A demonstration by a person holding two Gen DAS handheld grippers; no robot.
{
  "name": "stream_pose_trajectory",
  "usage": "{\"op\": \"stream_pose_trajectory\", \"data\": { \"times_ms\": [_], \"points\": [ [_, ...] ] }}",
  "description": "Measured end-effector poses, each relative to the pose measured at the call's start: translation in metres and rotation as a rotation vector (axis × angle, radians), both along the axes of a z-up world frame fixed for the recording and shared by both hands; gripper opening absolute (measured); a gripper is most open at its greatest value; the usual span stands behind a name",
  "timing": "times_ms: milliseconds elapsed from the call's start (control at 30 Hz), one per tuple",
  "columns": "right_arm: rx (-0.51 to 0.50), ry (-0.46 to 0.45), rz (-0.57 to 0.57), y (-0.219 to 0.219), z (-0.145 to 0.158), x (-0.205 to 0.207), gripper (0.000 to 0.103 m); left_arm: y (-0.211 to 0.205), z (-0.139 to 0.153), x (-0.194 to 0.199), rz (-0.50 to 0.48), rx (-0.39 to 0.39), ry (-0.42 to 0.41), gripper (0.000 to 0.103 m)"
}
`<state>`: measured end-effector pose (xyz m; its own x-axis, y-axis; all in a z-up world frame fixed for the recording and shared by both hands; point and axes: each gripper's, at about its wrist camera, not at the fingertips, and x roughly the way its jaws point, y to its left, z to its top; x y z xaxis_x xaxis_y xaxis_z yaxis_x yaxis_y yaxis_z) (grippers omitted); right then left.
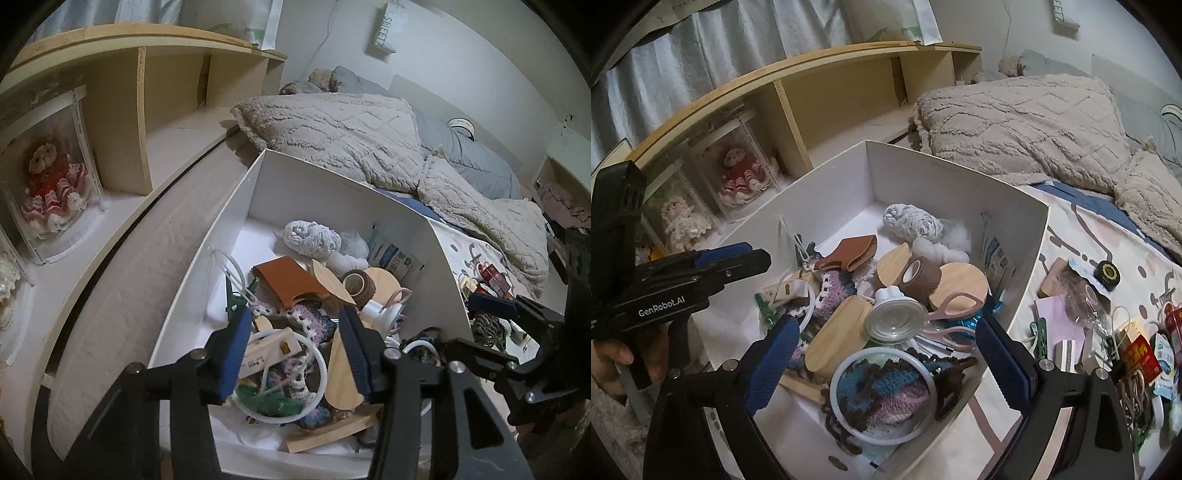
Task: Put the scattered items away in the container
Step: 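Open the right gripper to drop the white base into the box while the left releases the clothespin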
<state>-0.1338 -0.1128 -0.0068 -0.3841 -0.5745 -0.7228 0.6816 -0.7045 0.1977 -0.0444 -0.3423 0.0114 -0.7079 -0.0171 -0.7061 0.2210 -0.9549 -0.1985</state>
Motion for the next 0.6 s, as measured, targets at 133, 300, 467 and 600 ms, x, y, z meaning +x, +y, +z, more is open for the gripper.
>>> {"op": "stream_pose_trajectory", "data": {
  "times_ms": [133,300,467,600],
  "points": [
    [-0.006,0.002,0.007,0.002,0.001,0.004,0.096,0.002,0.005,0.004,0.001,-0.016,0.007,0.059],
    [-0.025,0.007,0.003,0.007,0.005,0.007,0.096,0.007,0.012,0.008,0.000,-0.025,0.013,0.060],
    [-0.055,0.028,-0.009,0.016,0.013,0.010,0.096,0.016,0.019,0.015,-0.003,-0.048,0.030,0.082],
    [-0.071,0.056,-0.023,0.027,0.021,0.014,0.096,0.028,0.025,0.021,-0.012,-0.063,0.043,0.096]
  ]
}}
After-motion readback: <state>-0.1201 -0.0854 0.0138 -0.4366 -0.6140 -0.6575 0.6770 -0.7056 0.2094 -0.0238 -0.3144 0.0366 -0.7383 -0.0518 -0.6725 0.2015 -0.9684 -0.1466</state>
